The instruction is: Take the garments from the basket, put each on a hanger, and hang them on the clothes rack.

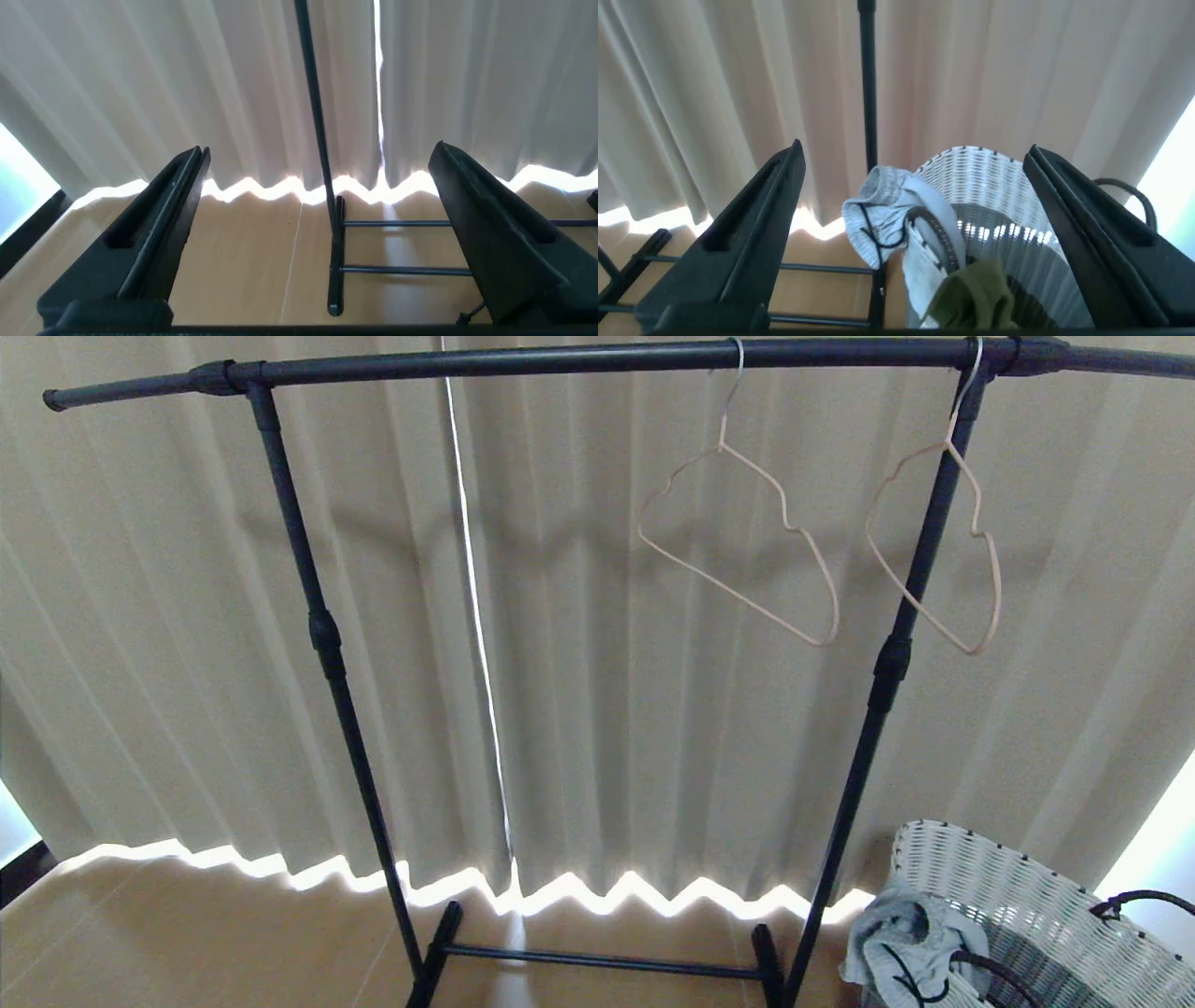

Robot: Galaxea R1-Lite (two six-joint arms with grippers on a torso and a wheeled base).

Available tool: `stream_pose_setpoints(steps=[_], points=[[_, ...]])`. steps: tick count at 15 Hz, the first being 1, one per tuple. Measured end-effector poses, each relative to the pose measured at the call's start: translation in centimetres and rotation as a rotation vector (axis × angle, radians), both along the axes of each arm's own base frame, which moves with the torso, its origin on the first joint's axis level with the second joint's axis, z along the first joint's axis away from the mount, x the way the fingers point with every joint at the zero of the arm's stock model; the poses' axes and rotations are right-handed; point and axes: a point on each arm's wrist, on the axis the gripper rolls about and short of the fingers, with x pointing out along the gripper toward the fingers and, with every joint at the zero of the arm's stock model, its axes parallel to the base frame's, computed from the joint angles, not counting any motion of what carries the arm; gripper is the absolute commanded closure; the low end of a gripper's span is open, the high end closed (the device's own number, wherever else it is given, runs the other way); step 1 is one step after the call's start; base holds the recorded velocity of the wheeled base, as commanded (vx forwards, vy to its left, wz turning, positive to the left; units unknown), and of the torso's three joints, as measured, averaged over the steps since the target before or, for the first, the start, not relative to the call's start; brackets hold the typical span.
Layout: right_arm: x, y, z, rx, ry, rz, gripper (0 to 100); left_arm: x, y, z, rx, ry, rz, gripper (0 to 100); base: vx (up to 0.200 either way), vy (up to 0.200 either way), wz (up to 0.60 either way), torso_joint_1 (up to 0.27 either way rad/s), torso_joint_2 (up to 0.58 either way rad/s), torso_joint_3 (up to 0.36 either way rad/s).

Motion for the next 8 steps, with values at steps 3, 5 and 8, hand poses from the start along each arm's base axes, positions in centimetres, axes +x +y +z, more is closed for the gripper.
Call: stream_pose_setpoints(steps=[3,5,8], points=[[0.0,0.0,0.01,0.0,-0.001,0.001,0,0.01,0.0,-0.02,0.0,0.001,0.002,0,0.0,0.0,0.0,0.0,0.0,0.0],[0.0,0.0,0.02,0.0,-0.001,-0.001,0,0.01,0.0,-0.02,-0.002,0.001,0.0,0,-0.2,0.0,0.0,0.0,0.0,0.002],[0.0,0.0,0.02,0.0,-0.002,-0.001,0,0.0,0.0,-0.01,-0.003,0.0,0.001,0,-0.2,0.0,0.0,0.006,0.01,0.002]])
